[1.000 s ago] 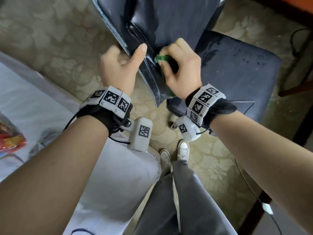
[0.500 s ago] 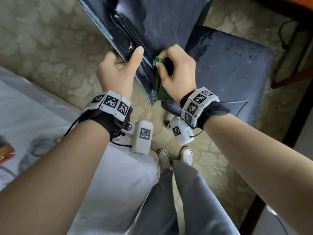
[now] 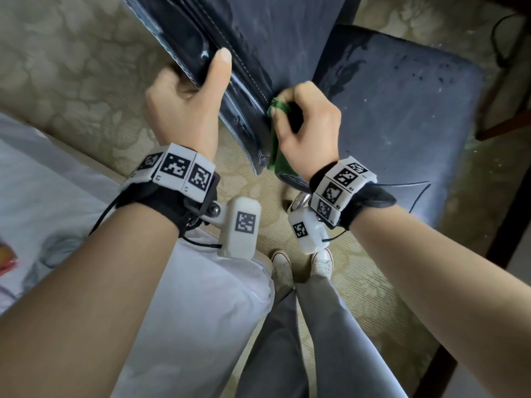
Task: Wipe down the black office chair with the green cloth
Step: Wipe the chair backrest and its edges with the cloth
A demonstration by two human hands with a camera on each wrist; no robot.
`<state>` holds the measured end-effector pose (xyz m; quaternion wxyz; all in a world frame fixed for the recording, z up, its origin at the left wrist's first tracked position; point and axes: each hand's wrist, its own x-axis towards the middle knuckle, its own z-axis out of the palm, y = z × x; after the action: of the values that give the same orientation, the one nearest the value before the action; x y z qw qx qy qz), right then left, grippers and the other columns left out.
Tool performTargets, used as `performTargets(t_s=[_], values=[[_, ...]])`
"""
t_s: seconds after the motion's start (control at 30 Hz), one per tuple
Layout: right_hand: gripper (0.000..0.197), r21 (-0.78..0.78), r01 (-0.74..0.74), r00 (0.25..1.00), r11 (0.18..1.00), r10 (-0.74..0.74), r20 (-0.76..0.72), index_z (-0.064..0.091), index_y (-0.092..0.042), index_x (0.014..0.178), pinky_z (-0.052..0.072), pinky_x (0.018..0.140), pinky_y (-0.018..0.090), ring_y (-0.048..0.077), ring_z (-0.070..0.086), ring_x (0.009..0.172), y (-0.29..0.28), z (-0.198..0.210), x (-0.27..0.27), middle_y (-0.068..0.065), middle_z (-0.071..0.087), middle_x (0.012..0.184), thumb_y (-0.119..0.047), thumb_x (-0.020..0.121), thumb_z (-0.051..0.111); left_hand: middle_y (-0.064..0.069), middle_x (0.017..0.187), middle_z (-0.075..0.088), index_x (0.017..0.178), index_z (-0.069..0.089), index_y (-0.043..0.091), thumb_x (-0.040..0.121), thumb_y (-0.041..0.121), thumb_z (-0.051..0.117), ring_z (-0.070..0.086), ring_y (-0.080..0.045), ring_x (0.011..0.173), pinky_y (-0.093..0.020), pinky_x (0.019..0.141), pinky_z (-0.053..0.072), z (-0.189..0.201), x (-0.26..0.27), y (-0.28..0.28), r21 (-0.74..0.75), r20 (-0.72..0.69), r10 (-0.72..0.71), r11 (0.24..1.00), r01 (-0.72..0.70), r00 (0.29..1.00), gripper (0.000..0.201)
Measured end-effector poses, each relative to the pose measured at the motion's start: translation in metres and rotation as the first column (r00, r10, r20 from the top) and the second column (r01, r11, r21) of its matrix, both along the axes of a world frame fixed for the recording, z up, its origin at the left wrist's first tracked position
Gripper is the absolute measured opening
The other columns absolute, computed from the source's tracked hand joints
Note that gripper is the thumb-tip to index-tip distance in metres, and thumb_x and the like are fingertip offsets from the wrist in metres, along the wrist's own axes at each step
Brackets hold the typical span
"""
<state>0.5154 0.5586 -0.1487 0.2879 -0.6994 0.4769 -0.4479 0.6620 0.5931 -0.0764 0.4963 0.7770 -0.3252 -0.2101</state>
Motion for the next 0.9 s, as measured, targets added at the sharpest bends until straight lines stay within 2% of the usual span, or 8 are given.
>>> performTargets(t_s=[0.17, 0.27, 0.37, 0.47, 0.57, 0.63, 0.77, 0.9], values=[[0.007, 0.193, 0.008, 0.988, 0.981, 0.021, -0.151, 0.062, -0.005, 0.085, 0.032, 0.07, 0.001, 0.012, 0.053, 0.075, 0.013, -0.046, -0.015, 0.003, 0.06, 0.085, -0.004, 0.079, 0.061, 0.012, 0.067, 0.068, 0.083, 0.074, 0.017, 0.072, 0.065, 0.068, 0.063, -0.003, 0.066, -0.036, 0.073, 0.059, -0.003, 0.002, 0.0, -0.011, -0.006, 0.004, 1.0, -0.004, 1.0, 0.05], [0.009, 0.29, 0.054, 0.977, 0.956, 0.009, -0.212, 0.064, -0.007, 0.089, 0.03, 0.07, -0.003, 0.012, 0.053, 0.076, 0.016, -0.062, -0.021, 0.002, 0.062, 0.089, -0.007, 0.08, 0.061, 0.011, 0.066, 0.067, 0.081, 0.073, 0.017, 0.073, 0.064, 0.069, 0.063, -0.005, 0.064, -0.037, 0.072, 0.059, -0.005, 0.002, -0.001, -0.027, 0.001, 0.001, 1.0, -0.001, 1.0, 0.047], [0.005, 0.218, 0.09, 0.992, 0.972, -0.067, -0.109, 0.063, -0.007, 0.088, 0.032, 0.071, -0.002, 0.004, 0.049, 0.074, 0.017, -0.049, -0.014, 0.002, 0.063, 0.087, -0.007, 0.082, 0.062, 0.011, 0.066, 0.068, 0.085, 0.074, 0.014, 0.074, 0.06, 0.07, 0.062, -0.002, 0.061, -0.031, 0.069, 0.059, -0.007, 0.001, -0.002, -0.057, -0.026, 0.004, 0.998, -0.005, 1.0, 0.048], [0.002, 0.102, 0.095, 0.995, 0.99, -0.096, 0.004, 0.062, -0.005, 0.085, 0.034, 0.071, 0.001, 0.005, 0.052, 0.073, 0.018, -0.033, -0.004, 0.002, 0.063, 0.084, -0.006, 0.084, 0.063, 0.009, 0.067, 0.068, 0.087, 0.074, 0.01, 0.073, 0.058, 0.072, 0.061, -0.004, 0.059, -0.029, 0.064, 0.056, -0.008, 0.0, -0.002, -0.093, -0.06, 0.013, 0.995, -0.018, 0.998, 0.05], [0.002, 0.095, 0.098, 0.995, 0.991, -0.101, 0.025, 0.061, -0.005, 0.084, 0.035, 0.072, 0.004, 0.007, 0.053, 0.073, 0.019, -0.037, -0.002, 0.002, 0.062, 0.083, -0.003, 0.082, 0.062, 0.01, 0.064, 0.067, 0.084, 0.074, 0.012, 0.073, 0.054, 0.074, 0.061, -0.004, 0.058, -0.031, 0.063, 0.058, -0.008, -0.004, -0.001, -0.114, -0.068, 0.033, 0.993, -0.041, 0.997, 0.044], [0.006, 0.152, 0.108, 0.994, 0.982, -0.103, -0.039, 0.061, -0.006, 0.084, 0.034, 0.071, 0.005, 0.008, 0.052, 0.074, 0.02, -0.053, -0.009, 0.002, 0.062, 0.084, -0.002, 0.08, 0.061, 0.011, 0.063, 0.067, 0.081, 0.073, 0.014, 0.073, 0.052, 0.075, 0.061, -0.002, 0.057, -0.032, 0.062, 0.058, -0.005, -0.007, 0.0, -0.126, -0.075, 0.049, 0.99, -0.058, 0.996, 0.039], [0.011, 0.344, 0.093, 0.974, 0.934, -0.013, -0.227, 0.065, -0.009, 0.086, 0.041, 0.072, 0.019, 0.013, 0.053, 0.077, 0.022, -0.085, -0.029, 0.003, 0.064, 0.087, -0.001, 0.079, 0.061, 0.009, 0.07, 0.071, 0.08, 0.072, 0.018, 0.071, 0.055, 0.074, 0.064, -0.004, 0.063, -0.036, 0.066, 0.06, -0.003, -0.012, 0.004, -0.106, -0.07, 0.057, 0.992, -0.064, 0.996, 0.038], [0.012, 0.408, 0.145, 0.981, 0.901, -0.077, -0.18, 0.064, -0.011, 0.087, 0.037, 0.068, 0.004, 0.011, 0.055, 0.076, 0.024, -0.084, -0.038, -0.002, 0.065, 0.085, 0.0, 0.082, 0.061, 0.022, 0.079, 0.071, 0.096, 0.067, 0.025, 0.077, 0.051, 0.075, 0.068, 0.001, 0.08, -0.039, 0.083, 0.059, -0.009, -0.02, 0.019, -0.072, -0.184, -0.012, 0.997, -0.001, 0.983, 0.033]])
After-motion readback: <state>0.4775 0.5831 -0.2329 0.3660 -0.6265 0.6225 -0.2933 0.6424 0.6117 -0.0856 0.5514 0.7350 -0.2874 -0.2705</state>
